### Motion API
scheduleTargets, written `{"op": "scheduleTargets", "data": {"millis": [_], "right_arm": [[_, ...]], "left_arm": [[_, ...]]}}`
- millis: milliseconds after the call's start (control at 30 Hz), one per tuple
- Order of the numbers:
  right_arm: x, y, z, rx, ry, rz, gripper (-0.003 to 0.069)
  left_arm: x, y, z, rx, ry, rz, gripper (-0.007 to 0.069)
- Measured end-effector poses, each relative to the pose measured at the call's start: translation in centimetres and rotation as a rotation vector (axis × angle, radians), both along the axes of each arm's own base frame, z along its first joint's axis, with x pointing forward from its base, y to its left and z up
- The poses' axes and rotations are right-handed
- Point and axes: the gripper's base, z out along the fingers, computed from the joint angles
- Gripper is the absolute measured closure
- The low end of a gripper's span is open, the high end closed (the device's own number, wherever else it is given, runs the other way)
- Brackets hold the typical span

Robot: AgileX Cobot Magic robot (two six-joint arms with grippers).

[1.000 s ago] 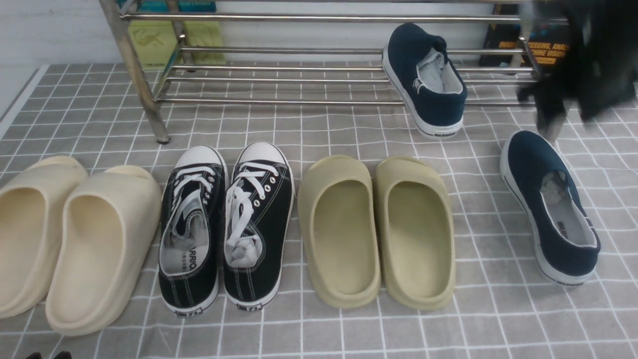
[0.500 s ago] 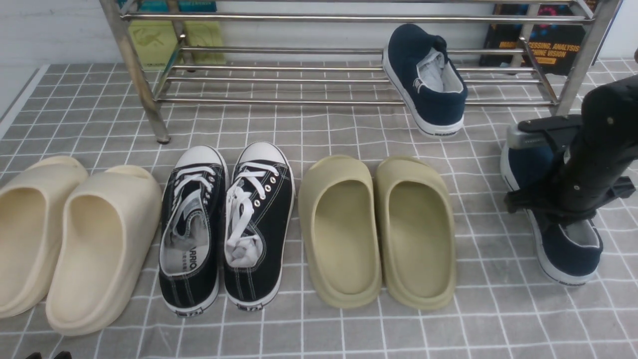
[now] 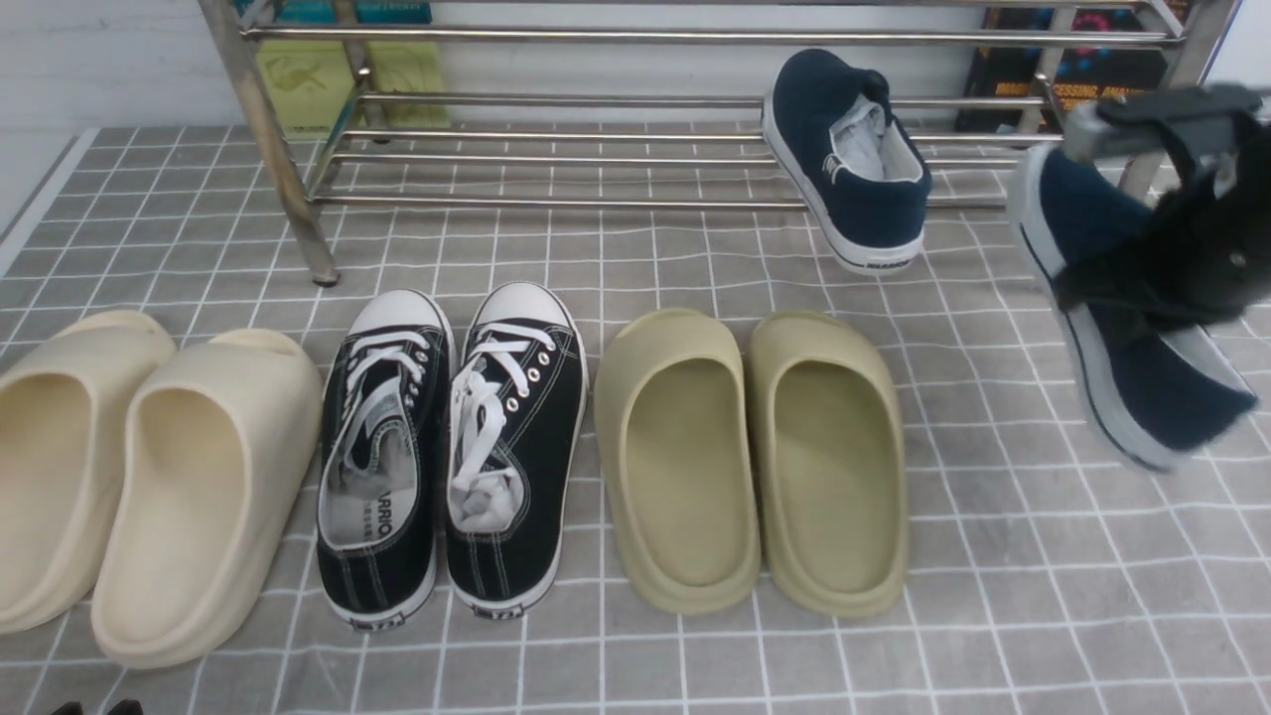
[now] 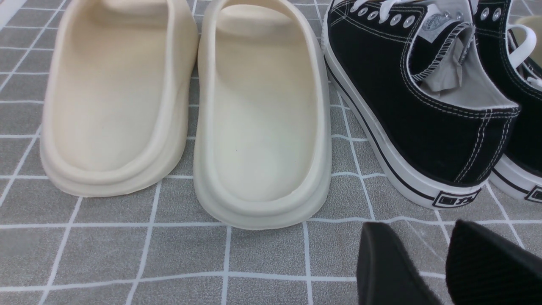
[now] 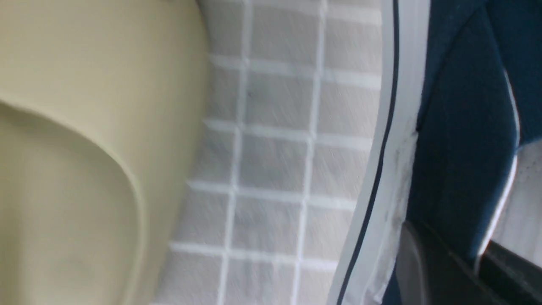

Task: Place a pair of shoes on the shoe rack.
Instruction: Use the right arm to put a shoe into the shoe rack

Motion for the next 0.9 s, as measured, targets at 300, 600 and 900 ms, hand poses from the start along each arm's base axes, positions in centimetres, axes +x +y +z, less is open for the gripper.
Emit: {"op": "scheduleTargets", "data": {"millis": [300,600,900], "right_arm": [[8.5,1.6,0.1,-0.014,-0.078,0.090,0.0623],[15.2,2.1,-1.1,-0.121,-0.133,0.153,0.0623],[17.0,2.9,-2.1,-0.064,-0.203,0.153,0.0453]], "left_arm": [[0.0,0.0,0.0,0.000,0.000,0.000,0.0386],[0.0,0.0,0.0,0.001,0.000,0.000,0.0386],[0.0,0.0,0.0,0.002,0.000,-0.001,0.0386]]}}
